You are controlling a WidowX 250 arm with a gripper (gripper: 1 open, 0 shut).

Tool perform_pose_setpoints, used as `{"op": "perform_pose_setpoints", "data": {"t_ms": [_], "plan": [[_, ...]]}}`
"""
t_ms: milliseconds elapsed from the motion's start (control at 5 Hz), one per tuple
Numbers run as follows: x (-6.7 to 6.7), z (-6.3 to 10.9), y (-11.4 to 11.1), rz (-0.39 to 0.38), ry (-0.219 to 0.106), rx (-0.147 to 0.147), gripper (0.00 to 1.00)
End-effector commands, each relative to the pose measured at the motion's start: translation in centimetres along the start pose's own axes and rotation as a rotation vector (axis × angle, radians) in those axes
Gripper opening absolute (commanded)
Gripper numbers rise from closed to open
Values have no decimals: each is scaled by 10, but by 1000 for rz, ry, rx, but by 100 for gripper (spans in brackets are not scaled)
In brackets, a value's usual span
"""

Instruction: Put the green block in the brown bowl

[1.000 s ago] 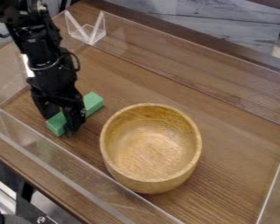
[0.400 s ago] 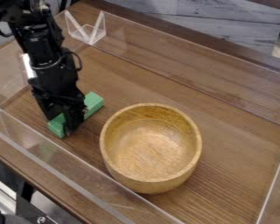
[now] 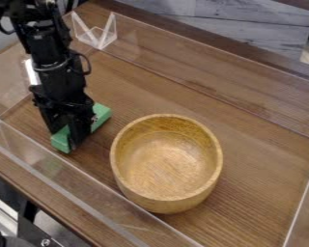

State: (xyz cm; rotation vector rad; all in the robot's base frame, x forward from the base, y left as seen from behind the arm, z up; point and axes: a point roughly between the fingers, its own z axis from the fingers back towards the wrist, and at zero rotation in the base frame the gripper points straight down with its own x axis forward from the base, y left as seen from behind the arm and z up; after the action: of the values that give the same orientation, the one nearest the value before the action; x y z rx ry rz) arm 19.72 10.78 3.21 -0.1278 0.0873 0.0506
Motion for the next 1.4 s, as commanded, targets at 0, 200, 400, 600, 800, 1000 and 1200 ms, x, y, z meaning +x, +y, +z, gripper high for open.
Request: {"op": "perform_pose_setpoints", "data": {"t_ms": [0, 200, 400, 600, 800, 1000, 1200], "plan": [[8, 25, 1, 1, -39, 31, 0], [4, 34, -2, 14, -16, 24, 0], [3, 43, -6, 20, -12, 19, 0], [5, 45, -7, 19, -16, 14, 0], [4, 52, -23, 16, -11, 5, 0], [4, 56, -39, 13, -10, -1, 0], [3, 58, -55, -4, -9, -5, 0]]}}
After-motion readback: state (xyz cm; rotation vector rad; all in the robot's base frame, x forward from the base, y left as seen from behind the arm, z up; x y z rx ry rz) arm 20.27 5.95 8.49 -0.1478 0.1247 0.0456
